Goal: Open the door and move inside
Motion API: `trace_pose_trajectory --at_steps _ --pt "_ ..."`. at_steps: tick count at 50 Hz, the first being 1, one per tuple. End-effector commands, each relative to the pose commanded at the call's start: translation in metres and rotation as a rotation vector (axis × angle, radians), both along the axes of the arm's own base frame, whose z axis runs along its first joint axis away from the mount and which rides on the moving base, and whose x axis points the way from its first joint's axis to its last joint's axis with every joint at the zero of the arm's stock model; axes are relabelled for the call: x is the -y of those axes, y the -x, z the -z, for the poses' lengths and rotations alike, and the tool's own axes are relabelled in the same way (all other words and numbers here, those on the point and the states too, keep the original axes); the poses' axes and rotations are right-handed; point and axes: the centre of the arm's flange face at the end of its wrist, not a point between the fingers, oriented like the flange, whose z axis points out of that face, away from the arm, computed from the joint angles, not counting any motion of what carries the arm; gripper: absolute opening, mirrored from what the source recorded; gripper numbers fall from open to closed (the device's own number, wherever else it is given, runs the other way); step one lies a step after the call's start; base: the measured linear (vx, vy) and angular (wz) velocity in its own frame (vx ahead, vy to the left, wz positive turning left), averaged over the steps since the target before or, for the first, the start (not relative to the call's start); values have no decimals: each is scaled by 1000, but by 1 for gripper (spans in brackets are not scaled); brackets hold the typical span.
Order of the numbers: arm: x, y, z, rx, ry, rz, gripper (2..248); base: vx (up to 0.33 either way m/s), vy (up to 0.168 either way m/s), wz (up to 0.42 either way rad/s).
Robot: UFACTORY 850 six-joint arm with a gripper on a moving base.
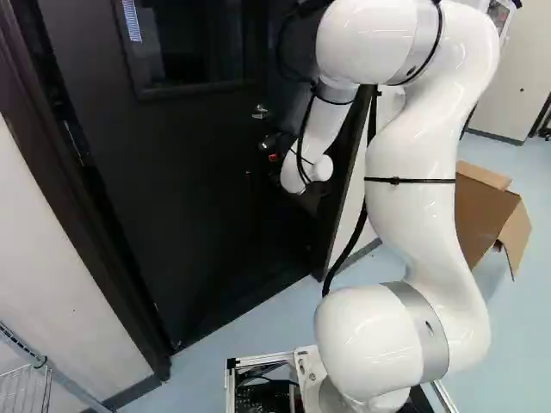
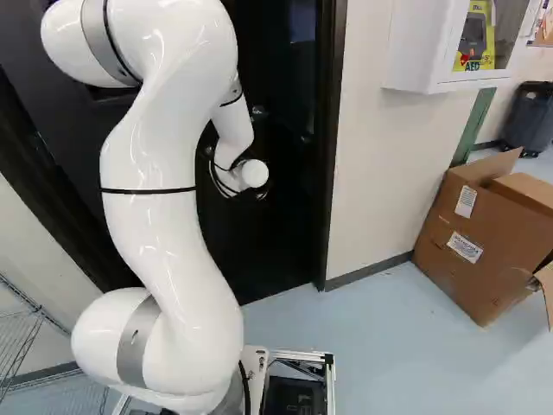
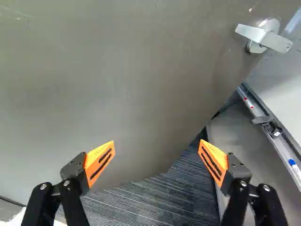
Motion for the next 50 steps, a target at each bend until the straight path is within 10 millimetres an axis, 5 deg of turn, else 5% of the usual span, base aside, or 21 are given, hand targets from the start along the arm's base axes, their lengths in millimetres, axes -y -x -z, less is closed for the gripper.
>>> trace_pose_trajectory --at_steps 50 --pt "24 98 -10 -51 -65 199 247 0 0 0"
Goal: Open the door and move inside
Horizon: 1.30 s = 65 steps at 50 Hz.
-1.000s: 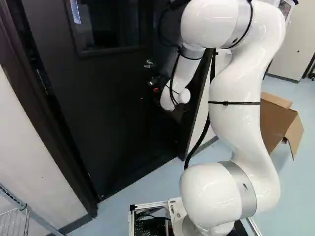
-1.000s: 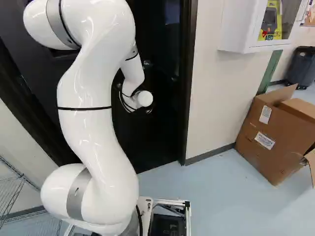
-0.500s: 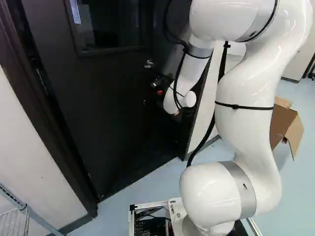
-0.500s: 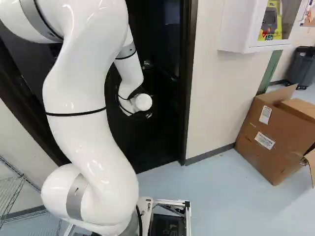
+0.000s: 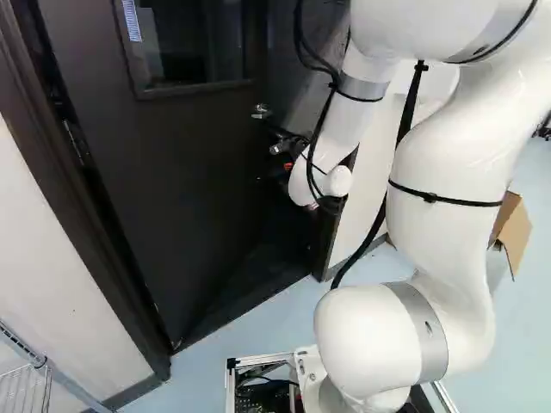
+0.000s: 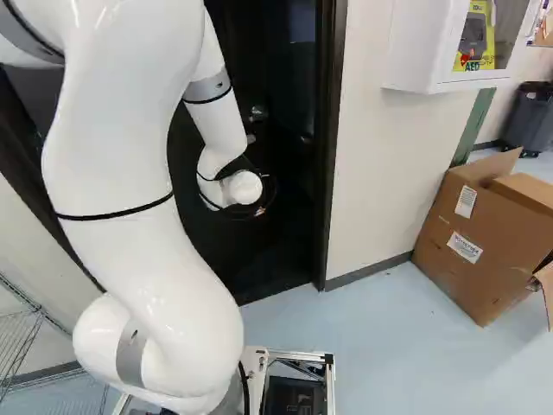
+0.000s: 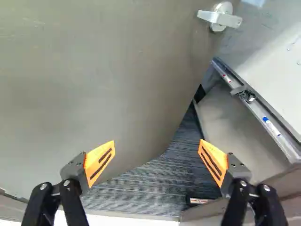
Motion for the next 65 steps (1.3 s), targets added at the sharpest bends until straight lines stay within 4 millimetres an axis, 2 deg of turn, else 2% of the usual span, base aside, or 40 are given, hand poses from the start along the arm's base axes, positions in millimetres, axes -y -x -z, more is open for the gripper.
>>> trace_pose_trajectory --at_steps 25,35,47,65 --pt "29 46 -3 -10 -47 189 247 0 0 0" --pt "44 59 -3 -10 -63 270 247 0 0 0" --pt "60 68 -4 -7 -82 362 247 0 0 0" --pt "64 69 -4 -6 -90 390 247 0 0 0"
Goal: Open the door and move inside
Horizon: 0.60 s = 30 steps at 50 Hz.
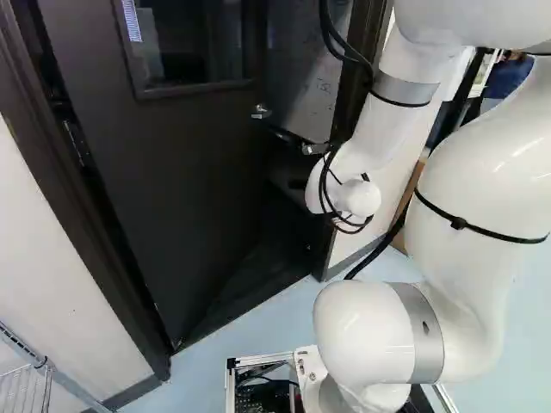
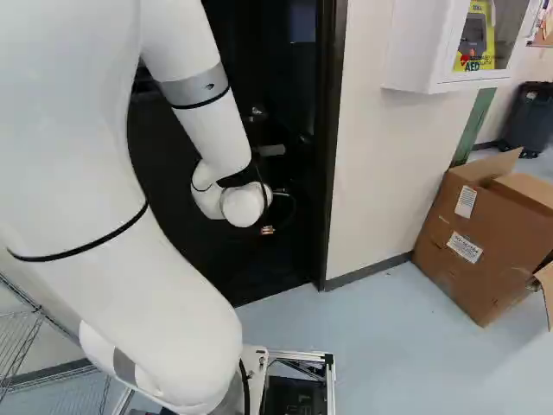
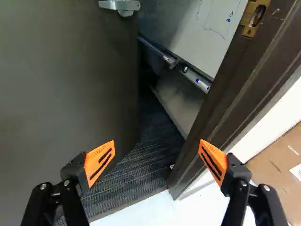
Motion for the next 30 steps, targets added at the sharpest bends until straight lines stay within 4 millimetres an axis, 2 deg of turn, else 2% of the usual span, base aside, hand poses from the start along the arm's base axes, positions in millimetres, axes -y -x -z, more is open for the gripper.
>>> trace_pose_trajectory --at_steps 30 --pt "0 0 0 0 0 0 247 5 0 -4"
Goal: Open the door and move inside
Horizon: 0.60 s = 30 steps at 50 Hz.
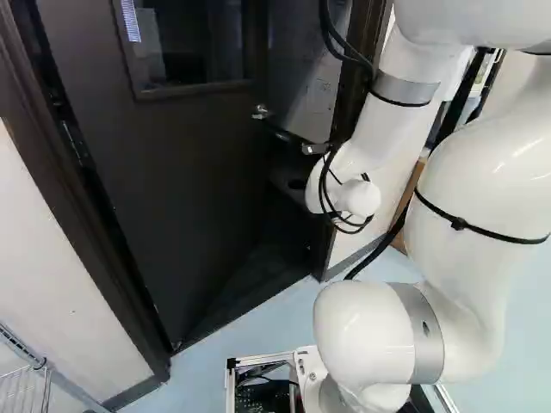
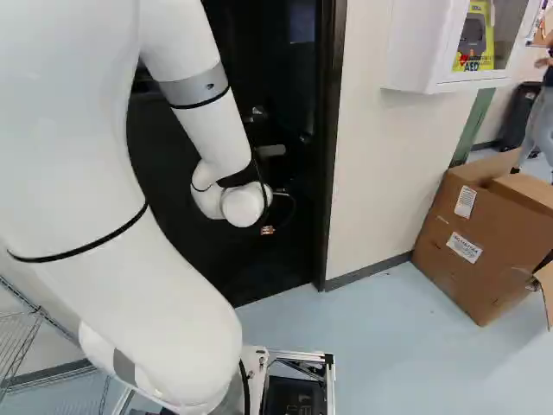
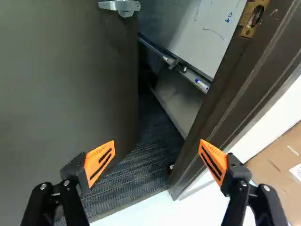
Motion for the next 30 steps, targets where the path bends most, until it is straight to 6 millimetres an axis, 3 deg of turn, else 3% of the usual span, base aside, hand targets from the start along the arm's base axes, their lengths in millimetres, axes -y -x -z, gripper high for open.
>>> trace_pose_trajectory --at_steps 30 --pt "0 0 0 0 0 0 247 45 41 -10"
